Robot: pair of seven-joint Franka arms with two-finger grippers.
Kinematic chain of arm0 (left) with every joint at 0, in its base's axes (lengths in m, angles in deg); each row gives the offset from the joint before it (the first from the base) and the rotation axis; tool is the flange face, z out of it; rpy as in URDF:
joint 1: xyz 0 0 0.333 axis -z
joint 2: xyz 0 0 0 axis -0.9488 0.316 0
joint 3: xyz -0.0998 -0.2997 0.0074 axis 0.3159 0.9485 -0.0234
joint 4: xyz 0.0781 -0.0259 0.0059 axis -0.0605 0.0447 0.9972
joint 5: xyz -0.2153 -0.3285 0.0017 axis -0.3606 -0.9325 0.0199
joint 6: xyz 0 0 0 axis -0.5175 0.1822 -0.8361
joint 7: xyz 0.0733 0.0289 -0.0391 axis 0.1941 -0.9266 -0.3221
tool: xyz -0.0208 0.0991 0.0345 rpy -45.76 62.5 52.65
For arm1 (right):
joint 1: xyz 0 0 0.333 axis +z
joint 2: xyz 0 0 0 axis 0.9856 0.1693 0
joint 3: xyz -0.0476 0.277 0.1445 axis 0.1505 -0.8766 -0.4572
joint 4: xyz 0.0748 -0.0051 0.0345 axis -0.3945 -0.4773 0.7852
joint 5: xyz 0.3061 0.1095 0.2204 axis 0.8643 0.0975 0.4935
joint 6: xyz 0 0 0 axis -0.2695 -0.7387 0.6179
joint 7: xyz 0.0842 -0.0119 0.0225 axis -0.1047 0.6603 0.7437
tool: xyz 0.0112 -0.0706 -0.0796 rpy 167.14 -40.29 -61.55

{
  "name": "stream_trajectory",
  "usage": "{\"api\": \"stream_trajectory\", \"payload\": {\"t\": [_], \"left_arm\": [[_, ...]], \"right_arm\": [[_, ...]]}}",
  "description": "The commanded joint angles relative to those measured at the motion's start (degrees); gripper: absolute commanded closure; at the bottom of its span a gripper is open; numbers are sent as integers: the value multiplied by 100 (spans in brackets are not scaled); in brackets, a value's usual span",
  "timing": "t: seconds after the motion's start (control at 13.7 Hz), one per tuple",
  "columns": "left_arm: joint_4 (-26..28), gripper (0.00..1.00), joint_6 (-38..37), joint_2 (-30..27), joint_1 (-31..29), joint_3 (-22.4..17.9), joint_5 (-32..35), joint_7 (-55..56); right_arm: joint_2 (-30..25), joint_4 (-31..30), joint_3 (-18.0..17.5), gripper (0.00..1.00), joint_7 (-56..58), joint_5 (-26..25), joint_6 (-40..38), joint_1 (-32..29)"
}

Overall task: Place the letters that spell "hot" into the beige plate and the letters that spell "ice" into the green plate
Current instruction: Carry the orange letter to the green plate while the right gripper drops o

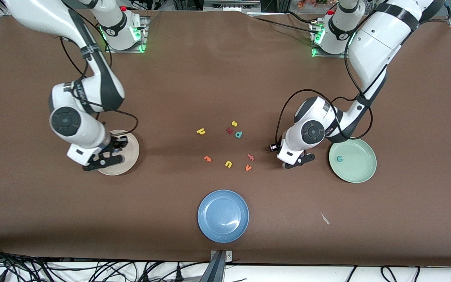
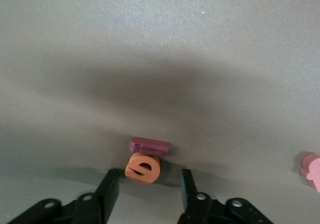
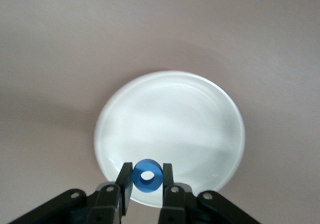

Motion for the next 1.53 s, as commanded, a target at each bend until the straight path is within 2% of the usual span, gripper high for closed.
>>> {"api": "stream_trajectory", "payload": {"t": [0.0, 0.07, 0.15, 0.22, 0.36, 0.51, 0.73, 0.95, 1.24, 1.46], "left_arm": [[0, 59, 5, -1, 49, -49, 130, 101], [0, 66, 5, -1, 49, -49, 139, 101], [0, 71, 5, -10, 49, -49, 130, 92], [0, 78, -4, -10, 49, -49, 139, 92], [0, 92, -21, -10, 49, -49, 130, 84], [-9, 95, -30, -36, 23, -49, 139, 40], [-114, 96, -389, -193, -48, -40, 182, -65], [-211, 96, -1057, -580, -372, -14, 192, -802], [-211, 95, -1392, -853, -1056, -5, 157, -2022], [-193, 95, -1428, -810, -1567, -66, 218, -3182]], "right_arm": [[-300, -503, 159, 63, 486, 149, 115, -106], [-291, -494, 160, 35, 496, 245, 116, -115], [-283, -494, 168, 18, 496, 376, 116, -115], [-283, -494, 168, 14, 496, 447, 116, -115], [-291, -494, 160, 14, 400, 474, 116, -115], [-274, -459, 29, 14, 59, 728, 107, -106], [-212, -441, -568, 14, -1160, 852, 316, -19], [-81, -442, -859, 14, -2330, 852, 668, 376], [51, -442, -886, 14, -3798, 844, 1081, 1044], [200, -442, -878, 14, -5116, 773, 1337, 1361]]}}
